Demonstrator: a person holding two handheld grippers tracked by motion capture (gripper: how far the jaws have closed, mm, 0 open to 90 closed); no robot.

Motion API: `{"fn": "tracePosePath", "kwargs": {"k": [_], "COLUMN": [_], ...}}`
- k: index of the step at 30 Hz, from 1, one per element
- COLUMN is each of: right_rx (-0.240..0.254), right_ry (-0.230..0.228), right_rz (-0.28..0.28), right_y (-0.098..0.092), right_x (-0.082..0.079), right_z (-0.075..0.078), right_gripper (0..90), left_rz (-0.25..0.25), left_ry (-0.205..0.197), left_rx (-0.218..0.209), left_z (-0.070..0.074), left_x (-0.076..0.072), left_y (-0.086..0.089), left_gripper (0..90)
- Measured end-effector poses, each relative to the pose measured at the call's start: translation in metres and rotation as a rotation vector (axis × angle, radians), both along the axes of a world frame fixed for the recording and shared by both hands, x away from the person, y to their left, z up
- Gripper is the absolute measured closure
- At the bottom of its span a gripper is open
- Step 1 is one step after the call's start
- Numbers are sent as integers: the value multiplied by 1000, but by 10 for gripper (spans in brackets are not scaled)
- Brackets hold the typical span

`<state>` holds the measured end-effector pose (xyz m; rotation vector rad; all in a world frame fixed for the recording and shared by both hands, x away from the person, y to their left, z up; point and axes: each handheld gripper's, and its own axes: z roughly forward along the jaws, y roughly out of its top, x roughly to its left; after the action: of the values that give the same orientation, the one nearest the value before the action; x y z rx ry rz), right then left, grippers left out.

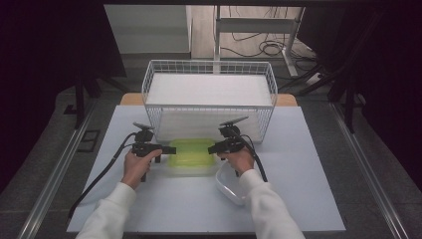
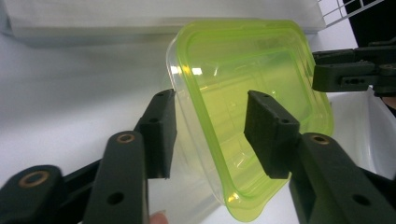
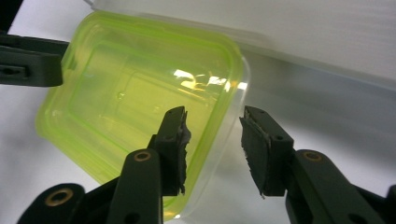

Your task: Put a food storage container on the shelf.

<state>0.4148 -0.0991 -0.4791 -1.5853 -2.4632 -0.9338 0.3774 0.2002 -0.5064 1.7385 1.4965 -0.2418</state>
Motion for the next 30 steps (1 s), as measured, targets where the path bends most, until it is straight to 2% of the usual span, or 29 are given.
{"fn": "tracePosePath", "kwargs": {"k": [6, 9, 10, 14, 16, 25, 26, 30], "right_rx": [0, 19, 32, 54, 68, 119, 125, 146], "right_ry": [20, 29, 31, 22, 18, -15, -33, -69], "right_rz": [1, -4, -8, -10, -6, 14, 24, 46], "right_y": [2, 1, 0, -3, -4, -12, -12, -13], "right_x": [0, 0, 0, -2, -4, -11, -14, -19], "right_z": [-4, -4, -3, 2, 5, 19, 23, 29], "right_gripper": [643, 667, 679, 740, 762, 771, 774, 780], "left_rz": [-8, -11, -16, -7, -12, -11, -15, -20], "left_ry": [12, 16, 18, -2, -8, -76, -96, -128], "left_rx": [-5, -7, -26, -44, -32, -77, -80, -87], "left_z": [-3, -3, -2, 2, 4, 17, 21, 26], "left_x": [1, 1, 0, -2, -4, -16, -18, -22], "left_y": [-1, -1, -1, 1, 1, 4, 6, 9], "left_gripper": [613, 656, 673, 713, 720, 771, 772, 785]}}
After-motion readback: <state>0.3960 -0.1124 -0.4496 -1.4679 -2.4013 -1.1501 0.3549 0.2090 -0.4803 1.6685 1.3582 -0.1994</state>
